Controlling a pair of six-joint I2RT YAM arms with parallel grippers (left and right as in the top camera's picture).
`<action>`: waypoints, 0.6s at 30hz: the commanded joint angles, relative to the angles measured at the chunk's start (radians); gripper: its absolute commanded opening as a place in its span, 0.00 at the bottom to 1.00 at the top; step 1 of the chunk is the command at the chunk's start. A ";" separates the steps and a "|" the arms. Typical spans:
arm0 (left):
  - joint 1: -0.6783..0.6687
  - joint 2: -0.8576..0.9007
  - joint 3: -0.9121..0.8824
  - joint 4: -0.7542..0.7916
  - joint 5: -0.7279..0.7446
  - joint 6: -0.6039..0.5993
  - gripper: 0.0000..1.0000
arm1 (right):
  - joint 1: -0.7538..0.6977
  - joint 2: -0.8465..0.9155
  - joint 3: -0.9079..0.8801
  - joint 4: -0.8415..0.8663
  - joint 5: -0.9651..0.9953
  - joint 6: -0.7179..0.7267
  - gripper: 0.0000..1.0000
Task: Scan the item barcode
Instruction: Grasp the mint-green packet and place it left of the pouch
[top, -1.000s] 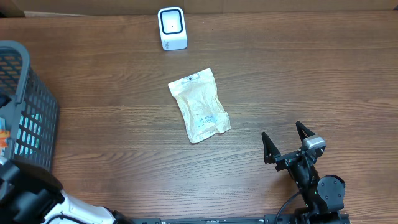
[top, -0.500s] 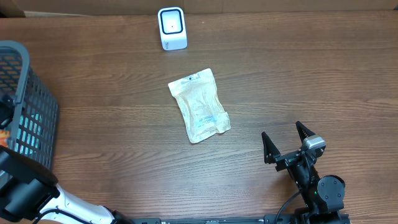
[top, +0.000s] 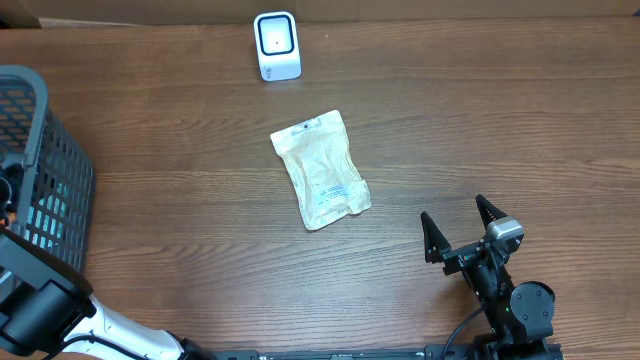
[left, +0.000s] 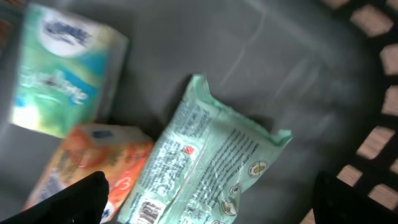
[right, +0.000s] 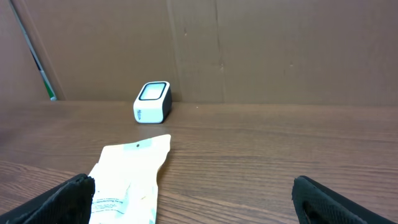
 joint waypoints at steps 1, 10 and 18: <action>-0.008 -0.002 -0.058 0.047 0.013 0.082 0.88 | -0.003 -0.007 -0.010 0.005 -0.001 0.003 1.00; -0.009 -0.001 -0.151 0.187 0.013 0.082 0.82 | -0.003 -0.007 -0.010 0.005 -0.001 0.003 1.00; -0.009 -0.001 -0.252 0.278 0.012 0.081 0.69 | -0.003 -0.007 -0.010 0.005 -0.001 0.003 1.00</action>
